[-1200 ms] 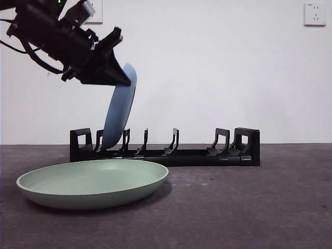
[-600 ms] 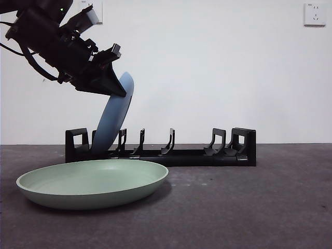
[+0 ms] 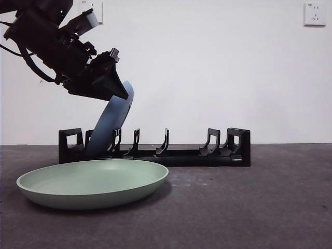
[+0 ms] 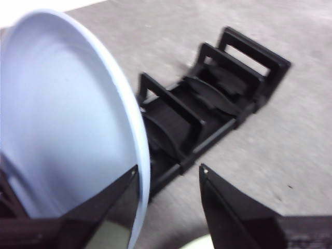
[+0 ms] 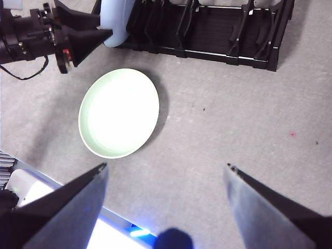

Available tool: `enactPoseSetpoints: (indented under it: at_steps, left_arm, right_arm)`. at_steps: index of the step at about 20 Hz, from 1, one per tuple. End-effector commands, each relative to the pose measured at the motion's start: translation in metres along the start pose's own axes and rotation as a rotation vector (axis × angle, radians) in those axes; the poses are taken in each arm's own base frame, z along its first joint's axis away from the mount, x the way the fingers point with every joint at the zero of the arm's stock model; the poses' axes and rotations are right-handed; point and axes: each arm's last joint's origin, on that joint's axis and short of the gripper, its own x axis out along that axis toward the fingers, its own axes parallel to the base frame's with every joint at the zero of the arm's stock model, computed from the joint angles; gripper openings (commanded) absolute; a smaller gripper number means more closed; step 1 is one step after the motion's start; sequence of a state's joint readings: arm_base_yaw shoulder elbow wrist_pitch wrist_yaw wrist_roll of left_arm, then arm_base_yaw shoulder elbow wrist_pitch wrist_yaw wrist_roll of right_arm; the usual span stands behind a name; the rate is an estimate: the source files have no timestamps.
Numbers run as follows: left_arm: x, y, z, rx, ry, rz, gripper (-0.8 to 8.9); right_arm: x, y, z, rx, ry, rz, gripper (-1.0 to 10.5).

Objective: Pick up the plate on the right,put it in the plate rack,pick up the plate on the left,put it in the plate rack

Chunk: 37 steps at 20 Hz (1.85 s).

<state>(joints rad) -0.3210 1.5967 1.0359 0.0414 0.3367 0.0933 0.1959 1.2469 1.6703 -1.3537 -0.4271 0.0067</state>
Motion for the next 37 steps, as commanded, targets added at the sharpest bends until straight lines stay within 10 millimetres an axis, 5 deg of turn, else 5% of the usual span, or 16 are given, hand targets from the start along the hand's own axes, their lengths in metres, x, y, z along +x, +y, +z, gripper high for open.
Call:
enactPoseSetpoints:
  at_steps: [1,5,11,15,21,26,37]
  left_arm:
    - [-0.008,-0.004,0.005,-0.010,-0.009,-0.025,1.94]
    - [-0.039,-0.014,0.020,0.004,-0.036,-0.029,2.52]
    - [-0.119,-0.042,0.041,0.118,-0.111,-0.025,3.23]
    - [-0.177,-0.070,0.038,0.276,-0.136,-0.051,3.23]
    - [-0.240,-0.103,0.009,0.446,-0.080,-0.137,3.23]
    - [-0.259,-0.108,-0.008,0.439,-0.007,-0.141,3.23]
    - [-0.260,-0.110,-0.018,0.460,0.085,-0.181,3.23]
  right_arm:
    - [0.002,0.000,-0.002,-0.005,0.016,0.004,3.8]
    - [0.005,-0.002,0.001,-0.004,0.019,0.003,3.8]
    - [0.037,-0.013,0.017,0.013,0.082,0.013,3.8]
    - [0.090,-0.010,0.033,-0.012,0.183,0.057,3.8]
    - [0.213,0.010,0.035,-0.080,0.396,0.096,3.8]
    - [0.293,0.022,0.016,-0.090,0.528,0.102,3.8]
    - [0.359,0.033,-0.008,-0.093,0.579,0.056,3.7]
